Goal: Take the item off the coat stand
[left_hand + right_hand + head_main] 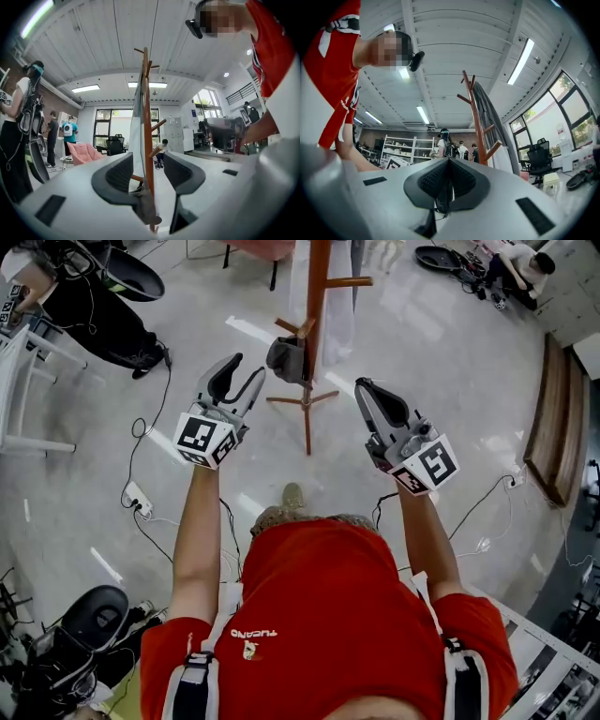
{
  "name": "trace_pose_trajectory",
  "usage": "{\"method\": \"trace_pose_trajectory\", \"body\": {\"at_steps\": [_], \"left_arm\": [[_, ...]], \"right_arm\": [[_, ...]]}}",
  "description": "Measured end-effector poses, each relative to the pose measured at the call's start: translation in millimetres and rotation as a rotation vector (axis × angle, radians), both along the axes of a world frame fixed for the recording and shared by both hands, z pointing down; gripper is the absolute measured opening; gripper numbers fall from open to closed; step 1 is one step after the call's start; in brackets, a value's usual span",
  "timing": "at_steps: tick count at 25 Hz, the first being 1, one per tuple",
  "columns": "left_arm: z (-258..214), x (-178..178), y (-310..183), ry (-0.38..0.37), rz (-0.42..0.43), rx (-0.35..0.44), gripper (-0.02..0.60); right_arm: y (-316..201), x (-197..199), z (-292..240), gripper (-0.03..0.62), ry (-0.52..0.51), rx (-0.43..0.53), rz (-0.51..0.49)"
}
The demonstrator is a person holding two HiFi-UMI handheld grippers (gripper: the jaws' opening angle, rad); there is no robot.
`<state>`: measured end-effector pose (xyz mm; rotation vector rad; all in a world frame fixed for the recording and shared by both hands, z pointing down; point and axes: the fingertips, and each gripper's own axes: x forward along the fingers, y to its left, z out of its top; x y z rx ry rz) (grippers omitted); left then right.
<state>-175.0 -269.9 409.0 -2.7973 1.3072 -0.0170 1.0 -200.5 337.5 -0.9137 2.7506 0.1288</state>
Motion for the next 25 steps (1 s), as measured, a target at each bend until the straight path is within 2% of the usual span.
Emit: {"method": "trace_pose_trajectory", "body": {"at_steps": [5,11,20,24,25], "left_arm": [[47.9,-0.2,-56.1,-0.030,0.100,-0.068,0.219],[112.7,5.5,-111.2,-0.113,0.185,-0.150,0.237],[196.5,38.4,-146.6,-0.319,0.310,-0.248,0.244],[218.9,46.1,-156.7,-0.344,0.327,-0.287,0.242],[220.2,48.4,-158.3,-0.338,0.327,-0.293,0.217]], "right_arm": [[-37.8,-5.9,19.3,0.025,0.019,-0.030,0.087],[-75.0,-9.4,49.4,0.025,0.055,-0.059,0.121],[-97.0,2.4,74.6,0.025,0.089,-0.107,0.143],[-95.3,8.0,83.7,0.025,0.110,-0.131,0.157],[-94.5,10.4,85.0,0.025,0.115,-0.137,0.160]]}}
